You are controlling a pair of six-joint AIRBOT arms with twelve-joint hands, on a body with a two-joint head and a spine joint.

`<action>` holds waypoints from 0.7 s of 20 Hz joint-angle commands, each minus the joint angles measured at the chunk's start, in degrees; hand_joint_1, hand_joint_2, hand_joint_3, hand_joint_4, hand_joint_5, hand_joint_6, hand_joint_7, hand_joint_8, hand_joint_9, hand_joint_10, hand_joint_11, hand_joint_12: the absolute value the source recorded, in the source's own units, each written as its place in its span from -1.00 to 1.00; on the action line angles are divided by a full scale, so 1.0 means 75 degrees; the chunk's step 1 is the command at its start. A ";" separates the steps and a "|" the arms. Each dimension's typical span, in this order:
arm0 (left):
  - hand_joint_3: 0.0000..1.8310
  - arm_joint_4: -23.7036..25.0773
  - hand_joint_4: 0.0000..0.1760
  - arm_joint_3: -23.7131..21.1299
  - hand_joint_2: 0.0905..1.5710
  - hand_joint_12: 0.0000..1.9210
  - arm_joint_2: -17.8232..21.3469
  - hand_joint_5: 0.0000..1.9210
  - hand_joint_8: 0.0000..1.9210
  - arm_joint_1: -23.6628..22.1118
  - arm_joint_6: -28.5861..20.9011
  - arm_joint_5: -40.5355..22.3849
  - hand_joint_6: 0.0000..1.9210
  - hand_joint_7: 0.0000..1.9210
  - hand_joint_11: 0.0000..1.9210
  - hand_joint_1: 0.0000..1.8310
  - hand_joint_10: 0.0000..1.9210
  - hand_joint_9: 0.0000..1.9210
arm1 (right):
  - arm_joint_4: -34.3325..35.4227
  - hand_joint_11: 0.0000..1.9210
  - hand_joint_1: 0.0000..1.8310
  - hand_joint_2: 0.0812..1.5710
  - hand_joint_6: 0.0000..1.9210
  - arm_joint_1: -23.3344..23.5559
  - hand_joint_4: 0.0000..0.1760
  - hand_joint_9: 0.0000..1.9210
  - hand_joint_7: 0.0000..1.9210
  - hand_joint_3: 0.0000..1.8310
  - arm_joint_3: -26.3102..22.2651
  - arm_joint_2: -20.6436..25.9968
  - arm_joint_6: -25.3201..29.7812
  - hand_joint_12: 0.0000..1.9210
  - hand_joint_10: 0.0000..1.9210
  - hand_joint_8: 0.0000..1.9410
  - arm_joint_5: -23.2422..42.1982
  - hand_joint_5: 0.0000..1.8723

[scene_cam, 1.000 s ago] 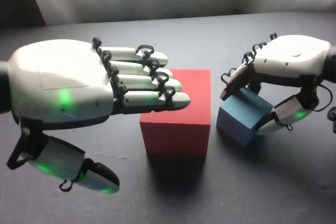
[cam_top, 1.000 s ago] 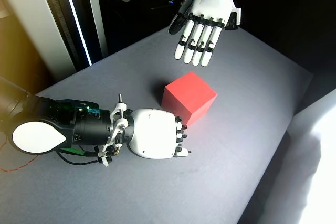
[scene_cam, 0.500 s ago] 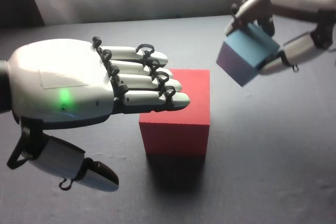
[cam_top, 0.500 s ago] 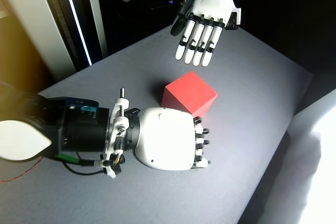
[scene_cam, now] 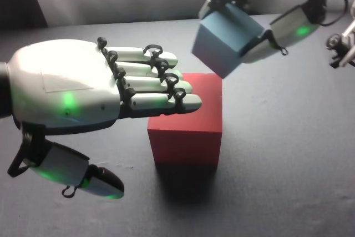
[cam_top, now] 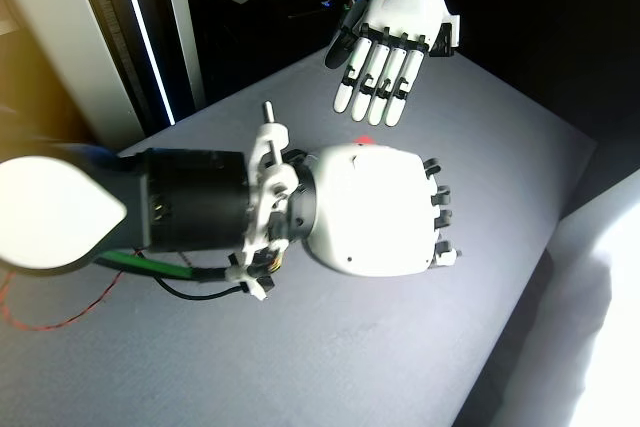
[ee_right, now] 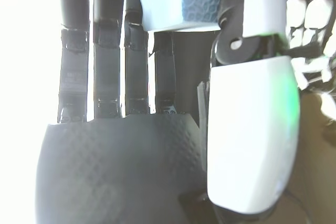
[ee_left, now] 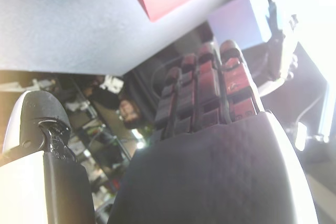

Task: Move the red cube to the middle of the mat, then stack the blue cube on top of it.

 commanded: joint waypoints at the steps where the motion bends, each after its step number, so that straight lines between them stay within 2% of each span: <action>1: -1.00 -0.0356 -1.00 0.0009 0.35 -0.93 0.0068 -0.96 -1.00 -0.0103 -0.0014 -0.0390 -1.00 -0.90 -0.99 -0.54 -1.00 -0.89 | 0.0125 -0.37 0.51 0.35 -0.06 0.0115 -1.00 -0.05 0.15 -1.00 0.0009 0.0034 0.0216 0.22 0.12 -0.08 0.0590 0.04; 3: -0.99 -0.0344 -1.00 0.0023 0.37 -0.97 0.0068 -0.98 -1.00 -0.0098 -0.0014 -0.0281 -1.00 -0.91 -1.00 -0.57 -1.00 -0.90 | -0.0071 -0.40 0.50 0.37 0.01 0.0149 -1.00 -0.09 0.13 -1.00 0.0009 -0.0108 0.0546 0.22 0.17 -0.05 0.0585 0.01; 5: -0.99 -0.0346 -1.00 0.0080 0.38 -0.97 0.0073 -0.95 -0.99 -0.0091 -0.0017 -0.0166 -0.99 -0.88 -0.98 -0.59 -0.99 -0.87 | -0.0461 -0.39 0.51 0.36 -0.01 0.0175 -1.00 -0.06 0.15 -1.00 0.0007 -0.0210 0.1301 0.20 0.14 -0.08 0.0575 0.02; 6: -1.00 -0.0379 -1.00 0.0142 0.37 -0.96 0.0075 -0.93 -0.99 -0.0088 -0.0017 -0.0080 -0.98 -0.87 -0.97 -0.60 -0.99 -0.86 | -0.0666 -0.41 0.39 0.35 -0.06 0.0175 -1.00 -0.02 0.16 -1.00 0.0007 -0.0261 0.1667 0.18 -0.24 -0.11 0.0574 0.06; 7: -1.00 -0.0401 -1.00 0.0208 0.37 -0.96 0.0073 -0.93 -0.99 -0.0088 -0.0017 -0.0005 -0.99 -0.86 -0.96 -0.62 -0.98 -0.85 | -0.0792 -0.40 0.49 0.35 -0.05 0.0175 -1.00 -0.04 0.17 -1.00 0.0007 -0.0297 0.1892 0.17 0.04 -0.11 0.0535 0.04; 8: -1.00 -0.0435 -1.00 0.0274 0.37 -0.96 0.0073 -0.94 -0.98 -0.0088 -0.0018 0.0042 -0.99 -0.85 -0.96 -0.62 -0.98 -0.84 | -0.0907 -0.43 0.38 0.35 -0.12 0.0175 -1.00 -0.03 0.14 -1.00 0.0007 -0.0318 0.2075 0.19 -0.24 -0.05 0.0526 0.08; 9: -1.00 -0.0461 -1.00 0.0380 0.38 -0.96 0.0073 -0.95 -0.99 -0.0087 -0.0018 0.0086 -1.00 -0.86 -0.98 -0.63 -0.99 -0.85 | -0.1061 -0.43 0.37 0.34 -0.17 0.0178 -1.00 0.03 0.14 -1.00 0.0007 -0.0345 0.2237 0.18 -0.44 -0.05 0.0526 0.11; 12: -1.00 -0.0519 -1.00 0.0719 0.39 -0.96 0.0086 -0.95 -0.99 -0.0075 -0.0028 0.0122 -0.99 -0.88 -0.97 -0.61 -1.00 -0.89 | -0.1348 -0.45 0.36 0.35 -0.19 0.0177 -1.00 0.06 0.11 -1.00 0.0007 -0.0424 0.2366 0.23 -0.54 0.00 0.0487 0.12; 14: -1.00 -0.0518 -1.00 0.0909 0.40 -0.95 0.0169 -0.93 -0.99 -0.0070 -0.0049 0.0167 -0.99 -0.88 -0.96 -0.63 -0.99 -0.87 | -0.1459 -0.43 0.36 0.34 -0.17 0.0187 -1.00 0.09 0.13 -1.00 0.0008 -0.0507 0.2378 0.19 -0.61 -0.04 0.0467 0.11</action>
